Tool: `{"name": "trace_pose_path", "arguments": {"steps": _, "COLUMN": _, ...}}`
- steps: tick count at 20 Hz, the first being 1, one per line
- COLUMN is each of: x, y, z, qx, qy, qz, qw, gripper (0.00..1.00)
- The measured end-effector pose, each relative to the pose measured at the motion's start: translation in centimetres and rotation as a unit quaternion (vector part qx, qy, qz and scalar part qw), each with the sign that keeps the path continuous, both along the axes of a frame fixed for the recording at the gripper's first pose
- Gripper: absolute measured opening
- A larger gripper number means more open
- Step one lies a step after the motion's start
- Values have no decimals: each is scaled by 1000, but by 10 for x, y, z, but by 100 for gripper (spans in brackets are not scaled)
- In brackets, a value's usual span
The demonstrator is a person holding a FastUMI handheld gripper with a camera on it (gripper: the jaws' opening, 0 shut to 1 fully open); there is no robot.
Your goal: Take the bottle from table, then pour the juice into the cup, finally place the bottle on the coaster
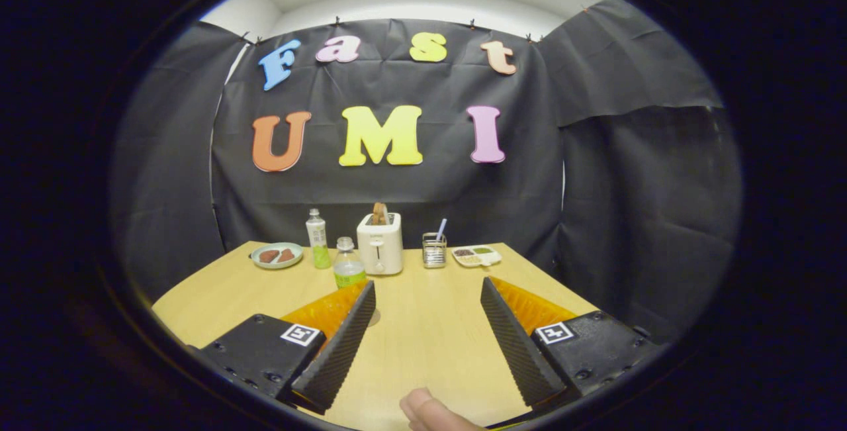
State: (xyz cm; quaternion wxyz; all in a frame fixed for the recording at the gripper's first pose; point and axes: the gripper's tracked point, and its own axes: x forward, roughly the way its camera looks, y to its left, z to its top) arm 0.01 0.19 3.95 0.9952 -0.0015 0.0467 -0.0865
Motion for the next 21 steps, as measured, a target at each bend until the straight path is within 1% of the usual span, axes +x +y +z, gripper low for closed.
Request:
{"name": "trace_pose_path", "arguments": {"steps": 3, "x": -12, "y": -12, "z": 1, "qx": -24, "qy": 4, "qz": -13, "qw": 1000, "gripper": 100}}
{"name": "trace_pose_path", "arguments": {"steps": 7, "x": -27, "y": -15, "z": 0, "qx": -35, "qy": 2, "qz": -4, "qw": 999, "gripper": 100}}
{"name": "trace_pose_path", "arguments": {"steps": 10, "x": -33, "y": -23, "z": -4, "qx": -53, "qy": 0, "qz": -13, "qw": 999, "gripper": 100}}
{"name": "trace_pose_path", "arguments": {"steps": 15, "x": -36, "y": -37, "z": -9, "qx": -80, "qy": -11, "qz": -37, "qw": 996, "gripper": 100}}
{"name": "trace_pose_path", "arguments": {"steps": 21, "x": -37, "y": -40, "z": -18, "qx": -85, "qy": -5, "qz": -34, "qw": 996, "gripper": 100}}
